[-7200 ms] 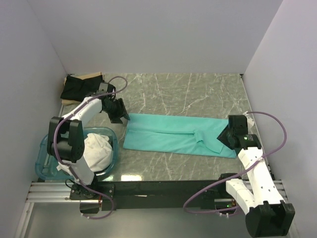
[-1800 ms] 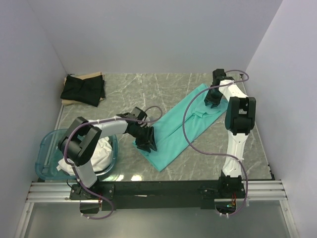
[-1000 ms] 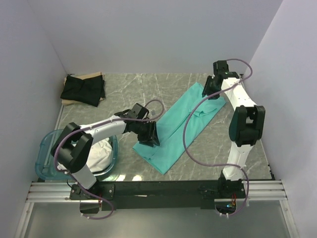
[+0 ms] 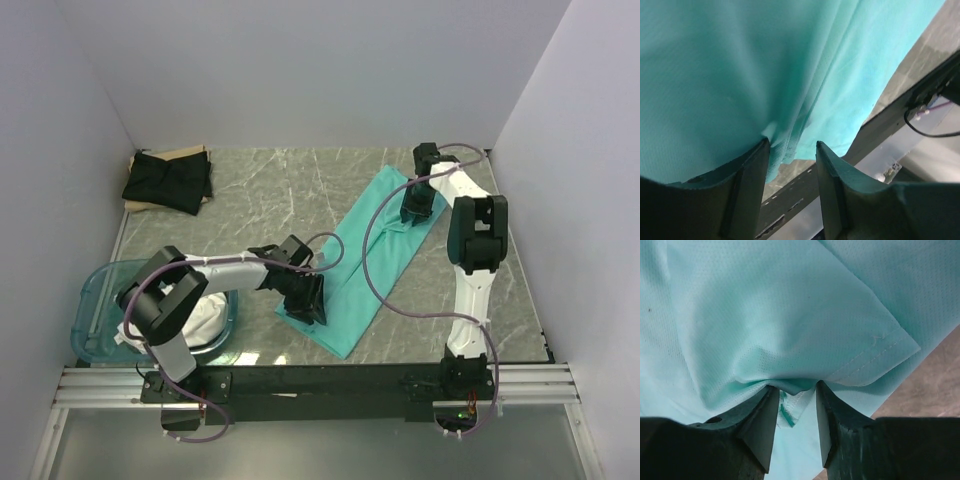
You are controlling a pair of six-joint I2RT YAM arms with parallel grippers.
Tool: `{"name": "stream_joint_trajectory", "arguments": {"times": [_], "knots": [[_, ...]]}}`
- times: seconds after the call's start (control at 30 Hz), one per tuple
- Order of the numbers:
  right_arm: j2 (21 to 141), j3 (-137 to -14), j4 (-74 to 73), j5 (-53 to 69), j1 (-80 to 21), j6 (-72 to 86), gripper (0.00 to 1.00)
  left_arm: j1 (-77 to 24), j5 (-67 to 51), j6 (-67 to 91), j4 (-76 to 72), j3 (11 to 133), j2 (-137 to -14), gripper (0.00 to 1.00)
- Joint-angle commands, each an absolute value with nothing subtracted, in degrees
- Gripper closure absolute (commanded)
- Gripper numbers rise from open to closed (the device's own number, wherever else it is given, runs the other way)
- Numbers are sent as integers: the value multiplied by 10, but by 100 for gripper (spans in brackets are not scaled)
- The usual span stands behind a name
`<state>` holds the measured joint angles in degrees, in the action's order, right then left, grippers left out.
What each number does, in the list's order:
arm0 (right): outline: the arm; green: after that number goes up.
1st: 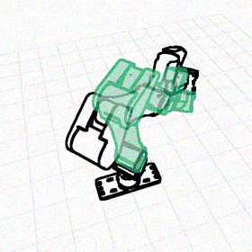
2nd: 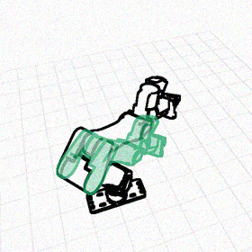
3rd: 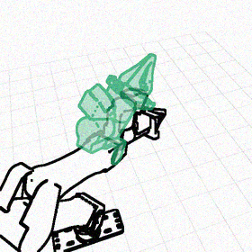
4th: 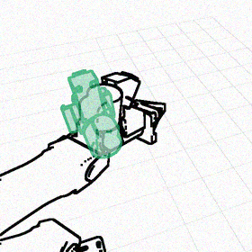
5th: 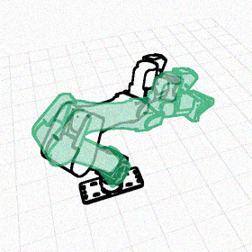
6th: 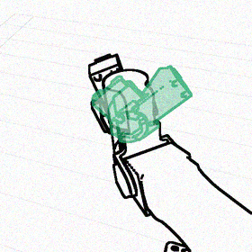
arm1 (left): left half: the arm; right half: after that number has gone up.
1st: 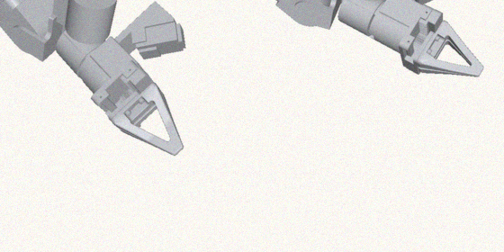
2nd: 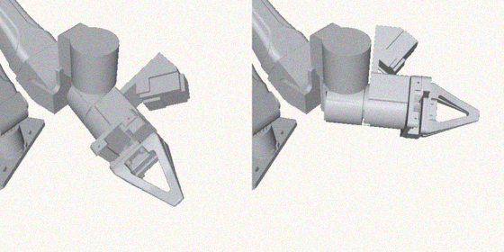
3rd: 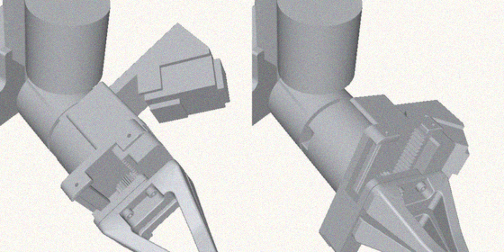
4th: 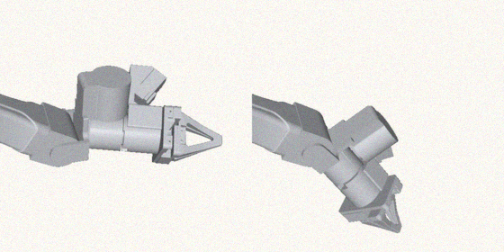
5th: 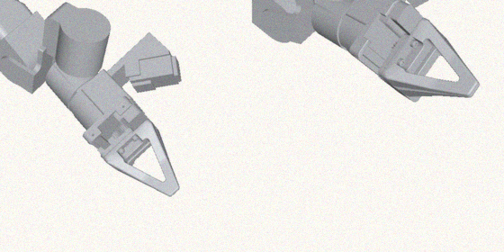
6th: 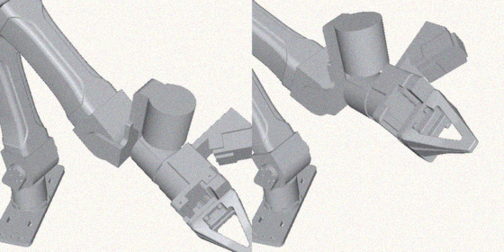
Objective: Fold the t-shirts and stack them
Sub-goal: Fold the tshirt
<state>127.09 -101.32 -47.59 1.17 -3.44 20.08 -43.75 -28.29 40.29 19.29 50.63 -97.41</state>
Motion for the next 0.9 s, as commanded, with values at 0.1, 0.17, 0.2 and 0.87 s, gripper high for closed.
{"name": "stream_joint_trajectory", "arguments": {"times": [0.1, 0.17, 0.2, 0.87], "knots": [[1325, -1115, -531, 1, -58, 203, 58, -478, -314, 404, 181, 530, -1007, 51], [1336, -1134, -542, 1, -64, 203, 58, -490, -317, 402, 178, 539, -1021, 51], [1341, -1142, -547, 1, -69, 204, 58, -494, -322, 403, 177, 547, -1027, 51], [1425, -1287, -586, 11, -137, 235, 58, -525, -396, 410, 140, 627, -1100, 51]]}}
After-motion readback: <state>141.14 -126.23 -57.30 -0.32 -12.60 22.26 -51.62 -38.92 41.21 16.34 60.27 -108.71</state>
